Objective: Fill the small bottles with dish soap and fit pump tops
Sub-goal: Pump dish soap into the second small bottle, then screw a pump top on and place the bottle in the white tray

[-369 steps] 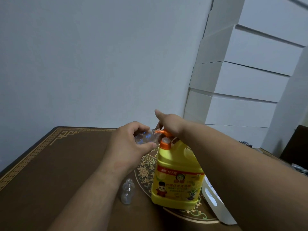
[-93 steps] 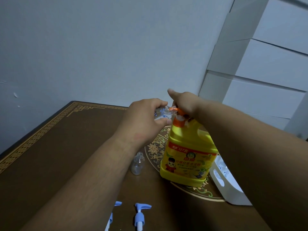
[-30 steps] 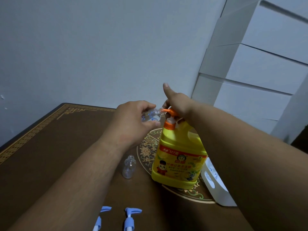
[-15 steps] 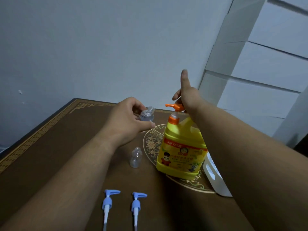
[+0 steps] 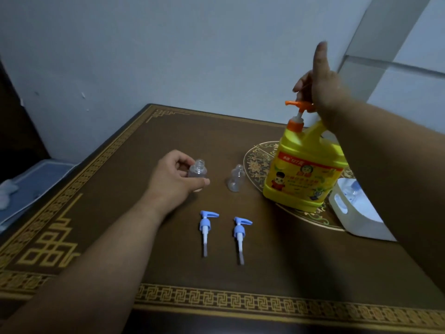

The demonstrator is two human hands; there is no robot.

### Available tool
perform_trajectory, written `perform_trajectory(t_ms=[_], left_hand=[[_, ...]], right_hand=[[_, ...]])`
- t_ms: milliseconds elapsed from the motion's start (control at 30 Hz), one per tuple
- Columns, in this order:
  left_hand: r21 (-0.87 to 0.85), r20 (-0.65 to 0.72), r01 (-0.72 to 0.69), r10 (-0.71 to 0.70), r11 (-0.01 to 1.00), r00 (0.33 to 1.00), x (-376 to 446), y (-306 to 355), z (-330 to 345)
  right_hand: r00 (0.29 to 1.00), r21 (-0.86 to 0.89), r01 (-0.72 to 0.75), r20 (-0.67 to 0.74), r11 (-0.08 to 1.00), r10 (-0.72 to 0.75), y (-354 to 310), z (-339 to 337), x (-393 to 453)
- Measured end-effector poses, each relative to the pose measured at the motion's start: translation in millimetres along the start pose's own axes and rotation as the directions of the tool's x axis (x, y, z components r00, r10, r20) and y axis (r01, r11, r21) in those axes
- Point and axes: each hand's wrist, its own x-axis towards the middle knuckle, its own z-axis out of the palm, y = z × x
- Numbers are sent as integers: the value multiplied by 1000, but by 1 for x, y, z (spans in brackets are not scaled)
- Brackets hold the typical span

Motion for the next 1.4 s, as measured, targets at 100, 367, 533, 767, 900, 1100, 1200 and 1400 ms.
perform_trajectory(t_ms=[100,367,533,767,900,1100,1200,1400], left_hand=[[6,17,6,-6,1000,1000,5,-10,4],[-47,10,6,-6,999,1000,10,-17,5],[-91,-60,38,-44,995,997,15,-17,0],[-76,-89,68,-74,995,993,16,-18,2],[-87,-109,75,-85,993,990,20,-22,7],[-43,-137,65,-70,997,988,28,-20,17],[-26,-143,72,-75,997,987,28,-21,18],[-33,-153,90,-94,995,984,29,-22,20]], right_hand=[[993,-38,104,-56,994,-106,0,-1,-5],[587,-454,641,-229,618,-777,3,23,-48],[681,-347,704,81,620,-728,28,77,-122],[784,-380,530,559,758,-268,48,135,-174],[800,-397,541,515,741,-308,56,145,-188],[838,-562,489,516,667,-180,53,142,-194],[839,-595,441,538,672,-75,53,145,-198],[823,-572,448,565,687,-67,54,143,-201]])
